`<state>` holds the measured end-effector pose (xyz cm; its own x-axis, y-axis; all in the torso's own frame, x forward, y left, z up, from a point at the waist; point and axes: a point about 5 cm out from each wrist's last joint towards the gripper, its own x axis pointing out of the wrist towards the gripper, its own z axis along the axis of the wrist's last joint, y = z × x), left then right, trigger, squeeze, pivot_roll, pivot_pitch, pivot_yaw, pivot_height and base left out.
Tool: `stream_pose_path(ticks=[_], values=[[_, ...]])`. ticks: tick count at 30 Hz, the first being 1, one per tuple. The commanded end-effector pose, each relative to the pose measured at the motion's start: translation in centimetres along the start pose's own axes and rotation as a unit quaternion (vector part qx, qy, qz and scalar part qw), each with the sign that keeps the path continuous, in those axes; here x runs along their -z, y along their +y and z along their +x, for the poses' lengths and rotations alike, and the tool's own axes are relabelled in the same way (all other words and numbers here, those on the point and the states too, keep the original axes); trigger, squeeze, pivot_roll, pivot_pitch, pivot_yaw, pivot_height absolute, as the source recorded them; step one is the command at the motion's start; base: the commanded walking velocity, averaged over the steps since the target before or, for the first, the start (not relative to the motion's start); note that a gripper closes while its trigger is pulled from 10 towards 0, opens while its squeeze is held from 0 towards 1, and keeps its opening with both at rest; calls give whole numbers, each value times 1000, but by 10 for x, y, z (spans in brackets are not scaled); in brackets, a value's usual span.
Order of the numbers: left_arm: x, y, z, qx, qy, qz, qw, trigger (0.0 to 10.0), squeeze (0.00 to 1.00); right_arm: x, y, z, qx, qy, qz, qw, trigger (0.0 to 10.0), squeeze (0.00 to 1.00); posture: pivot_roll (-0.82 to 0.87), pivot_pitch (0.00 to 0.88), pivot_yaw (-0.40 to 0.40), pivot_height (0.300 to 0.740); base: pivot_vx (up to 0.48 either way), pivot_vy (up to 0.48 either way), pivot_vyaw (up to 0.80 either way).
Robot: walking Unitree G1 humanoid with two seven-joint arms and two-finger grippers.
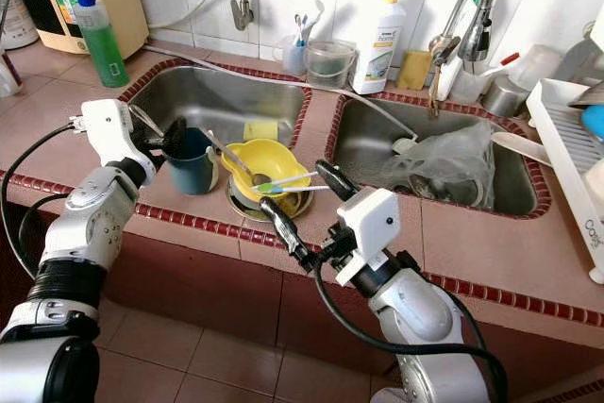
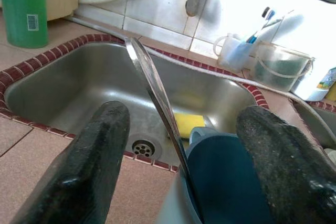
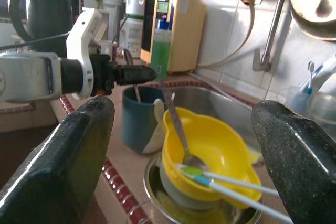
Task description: Kitchen organization
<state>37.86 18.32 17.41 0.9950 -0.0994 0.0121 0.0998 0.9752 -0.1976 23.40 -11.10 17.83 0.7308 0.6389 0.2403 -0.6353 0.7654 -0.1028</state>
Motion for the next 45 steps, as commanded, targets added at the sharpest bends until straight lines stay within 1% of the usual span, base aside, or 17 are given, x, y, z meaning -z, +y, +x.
stream_pose_path(ticks=[1, 4, 11, 14, 19, 22, 26, 30, 34, 45], values=[[-10, -3, 4, 10, -15, 5, 1000, 0, 0, -6, 3, 0, -9, -7, -6, 1000, 10000, 0, 30, 0, -27, 740, 0, 0, 0], [-13, -4, 5, 21, -20, 27, 999, 0, 0, -6, 2, -2, -9, -4, -5, 1000, 10000, 0, 29, 0, -26, 740, 0, 0, 0], [-21, -7, 6, 30, -29, 24, 999, 0, 0, -5, 2, -2, -8, 0, -4, 1000, 10000, 0, 34, 0, -29, 740, 0, 0, 0], [-29, -11, 6, 41, -39, 25, 998, 0, 0, -4, 4, -1, -11, 2, -3, 1000, 10000, 0, 39, 0, -28, 740, 0, 0, 0], [-35, -11, 6, 45, -42, 26, 998, 0, 0, -3, 4, -1, -13, 3, -6, 1000, 10000, 0, 40, 0, -27, 740, 0, 0, 0], [-44, -15, 5, 54, -51, 21, 997, 0, 0, -3, 4, -1, -13, 2, -5, 1000, 10000, 0, 43, 0, -26, 740, 0, 0, 0], [-49, -18, 3, 61, -56, 22, 996, 0, 0, -3, 5, 0, -15, 2, -3, 1000, 10000, 0, 49, 0, -29, 740, 0, 0, 0], [-50, -18, 2, 63, -51, 22, 996, 0, 0, -3, 5, 1, -16, 1, -3, 1000, 10000, 0, 53, 0, -29, 740, 0, 0, 0], [-46, -18, 0, 66, -42, 26, 997, 0, 0, -3, 5, 2, -17, 0, -4, 1000, 10000, 0, 54, 0, -26, 740, 0, 0, 0], [-45, -19, 0, 71, -36, 25, 997, 0, 0, -2, 6, 2, -15, 0, -2, 1000, 10000, 0, 54, 0, -21, 740, 0, 0, 0]])
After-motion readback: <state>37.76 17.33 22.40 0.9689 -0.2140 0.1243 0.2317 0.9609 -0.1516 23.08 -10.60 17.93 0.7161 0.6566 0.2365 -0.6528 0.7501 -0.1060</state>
